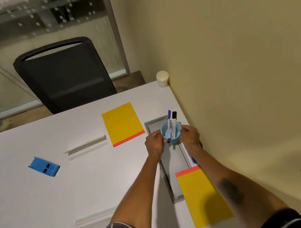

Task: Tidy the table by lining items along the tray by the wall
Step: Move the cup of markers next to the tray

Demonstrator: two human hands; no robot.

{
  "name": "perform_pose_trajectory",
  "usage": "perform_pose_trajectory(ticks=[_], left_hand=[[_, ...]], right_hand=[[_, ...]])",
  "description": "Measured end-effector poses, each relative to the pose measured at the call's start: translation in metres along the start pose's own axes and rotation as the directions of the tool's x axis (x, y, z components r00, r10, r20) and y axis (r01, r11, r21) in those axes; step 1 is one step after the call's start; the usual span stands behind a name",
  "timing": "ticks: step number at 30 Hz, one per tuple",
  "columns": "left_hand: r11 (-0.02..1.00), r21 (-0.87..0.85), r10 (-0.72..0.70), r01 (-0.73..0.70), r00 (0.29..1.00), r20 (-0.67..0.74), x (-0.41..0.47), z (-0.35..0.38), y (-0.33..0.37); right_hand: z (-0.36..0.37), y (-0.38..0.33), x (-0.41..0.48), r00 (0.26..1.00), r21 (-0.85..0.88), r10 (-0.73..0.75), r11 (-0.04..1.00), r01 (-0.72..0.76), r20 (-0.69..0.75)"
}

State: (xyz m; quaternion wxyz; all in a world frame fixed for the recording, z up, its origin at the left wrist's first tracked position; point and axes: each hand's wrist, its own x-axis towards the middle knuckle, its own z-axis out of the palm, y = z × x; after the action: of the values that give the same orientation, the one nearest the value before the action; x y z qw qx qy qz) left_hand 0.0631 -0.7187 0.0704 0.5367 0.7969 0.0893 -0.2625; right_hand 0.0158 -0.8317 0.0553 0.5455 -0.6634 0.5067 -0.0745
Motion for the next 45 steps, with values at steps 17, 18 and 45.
perform_pose_trajectory(ticks=[17,18,45], left_hand=[[0.992,-0.102,-0.041,0.067,0.971,0.237,0.014,0.052,0.003],[0.992,-0.103,-0.043,0.069,0.971,0.236,0.014,0.053,0.003],[0.999,-0.014,-0.042,0.048,0.954,0.298,0.01,0.058,0.01]], right_hand=[[-0.032,0.017,0.029,0.996,-0.002,0.026,1.0,-0.026,-0.089],[-0.032,0.017,0.03,0.995,0.003,0.025,1.0,-0.025,-0.094],[-0.021,0.013,0.023,0.959,0.078,0.152,0.988,-0.137,-0.239]])
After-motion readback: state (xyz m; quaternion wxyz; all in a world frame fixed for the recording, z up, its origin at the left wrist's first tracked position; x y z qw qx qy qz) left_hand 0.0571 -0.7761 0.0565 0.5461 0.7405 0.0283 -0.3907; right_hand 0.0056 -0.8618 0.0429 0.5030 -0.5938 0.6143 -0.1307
